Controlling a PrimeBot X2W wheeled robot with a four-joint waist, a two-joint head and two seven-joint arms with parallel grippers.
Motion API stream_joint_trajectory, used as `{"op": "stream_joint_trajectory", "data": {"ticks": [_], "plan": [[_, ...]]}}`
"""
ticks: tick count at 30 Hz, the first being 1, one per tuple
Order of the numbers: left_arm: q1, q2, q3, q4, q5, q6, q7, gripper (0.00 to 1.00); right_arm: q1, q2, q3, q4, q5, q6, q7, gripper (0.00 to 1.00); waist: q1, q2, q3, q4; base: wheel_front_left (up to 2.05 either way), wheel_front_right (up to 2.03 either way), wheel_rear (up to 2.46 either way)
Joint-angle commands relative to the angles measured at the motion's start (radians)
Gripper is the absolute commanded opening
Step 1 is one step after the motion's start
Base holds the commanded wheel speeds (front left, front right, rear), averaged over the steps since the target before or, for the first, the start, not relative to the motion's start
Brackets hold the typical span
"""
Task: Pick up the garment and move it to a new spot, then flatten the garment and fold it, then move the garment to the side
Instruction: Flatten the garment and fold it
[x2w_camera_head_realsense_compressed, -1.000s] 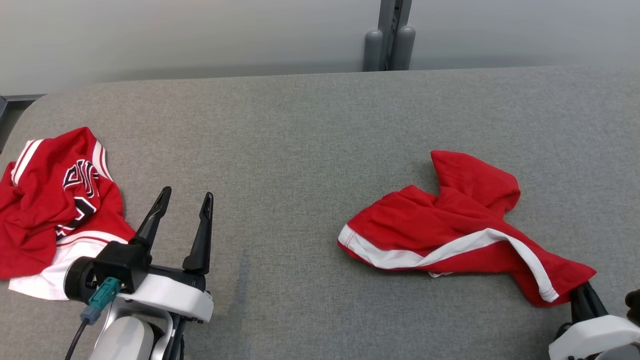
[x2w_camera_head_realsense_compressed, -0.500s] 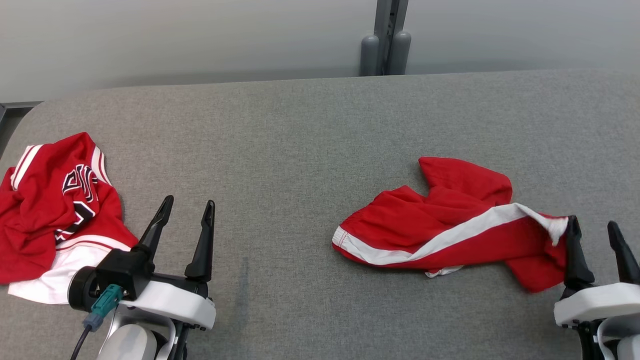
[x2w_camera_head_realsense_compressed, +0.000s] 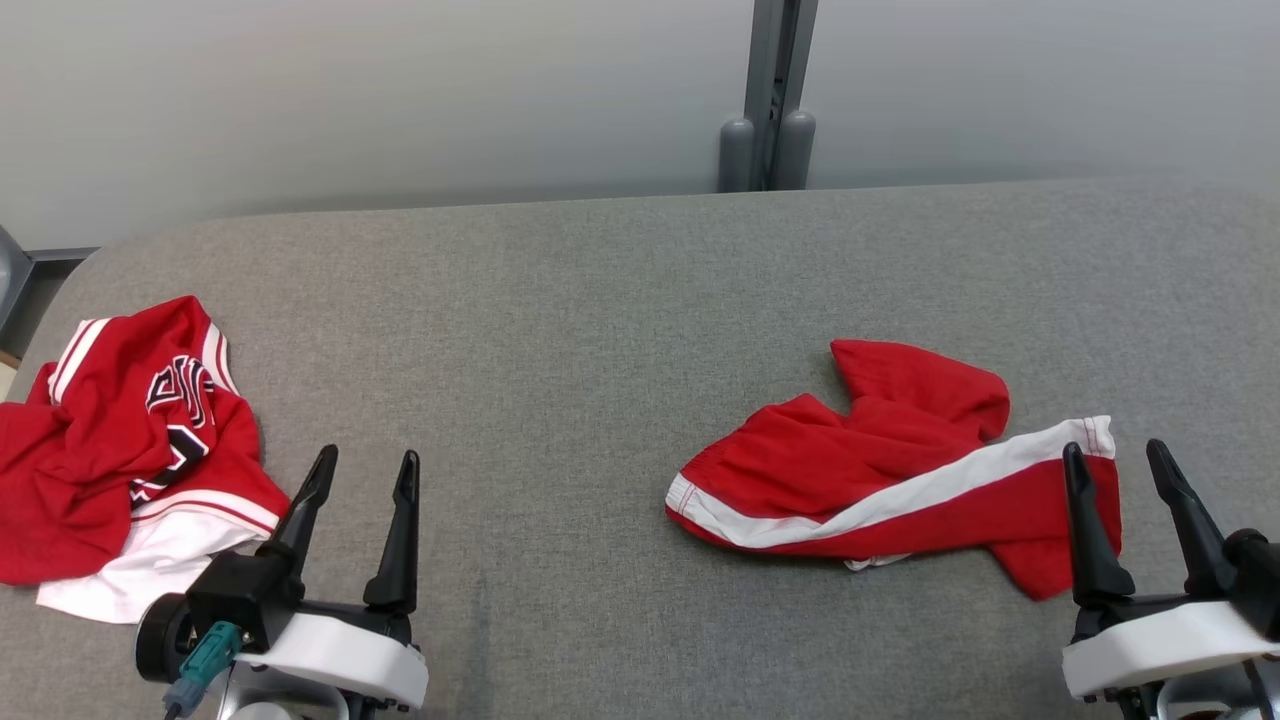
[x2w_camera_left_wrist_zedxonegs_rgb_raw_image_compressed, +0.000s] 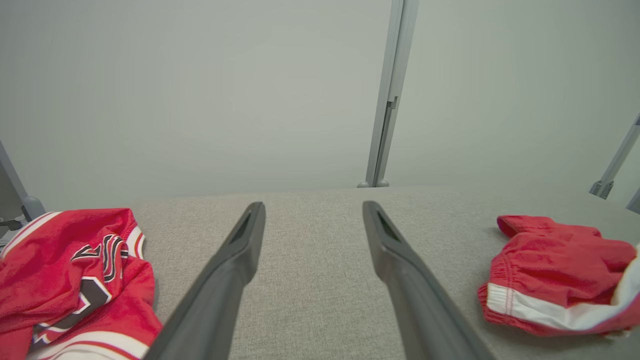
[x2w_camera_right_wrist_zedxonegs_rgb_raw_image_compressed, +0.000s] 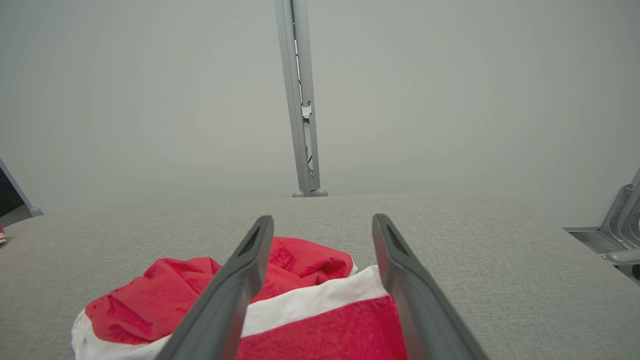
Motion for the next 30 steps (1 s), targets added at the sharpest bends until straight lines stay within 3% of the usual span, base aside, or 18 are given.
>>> {"op": "stream_joint_trajectory", "data": {"ticks": [1,18,24,30], "plan": [[0.011,0.004,0.003,-0.006,-0.003,0.007,-0.004,1.0,0.015,-0.006,-0.001,-0.011,0.008,0.0,0.005,1.0,0.0,0.0,-0.007,0.0,0.0,0.0,0.0],[0.041,0.015,-0.016,-0.031,-0.005,0.019,0.019,1.0,0.067,-0.005,-0.021,-0.067,0.022,0.0,0.036,1.0,0.0,0.0,-0.029,0.004,0.0,0.0,0.0],[-0.032,0.003,-0.066,-0.031,-0.003,-0.029,0.047,1.0,0.043,-0.006,-0.016,-0.07,0.03,0.0,0.032,1.0,0.0,0.0,-0.001,0.002,0.0,0.0,0.0],[-0.157,-0.033,-0.161,0.034,-0.001,-0.106,0.148,1.0,0.01,-0.005,0.004,-0.058,0.038,0.0,0.017,1.0,0.0,0.0,0.053,-0.029,0.0,0.0,0.0]]}}
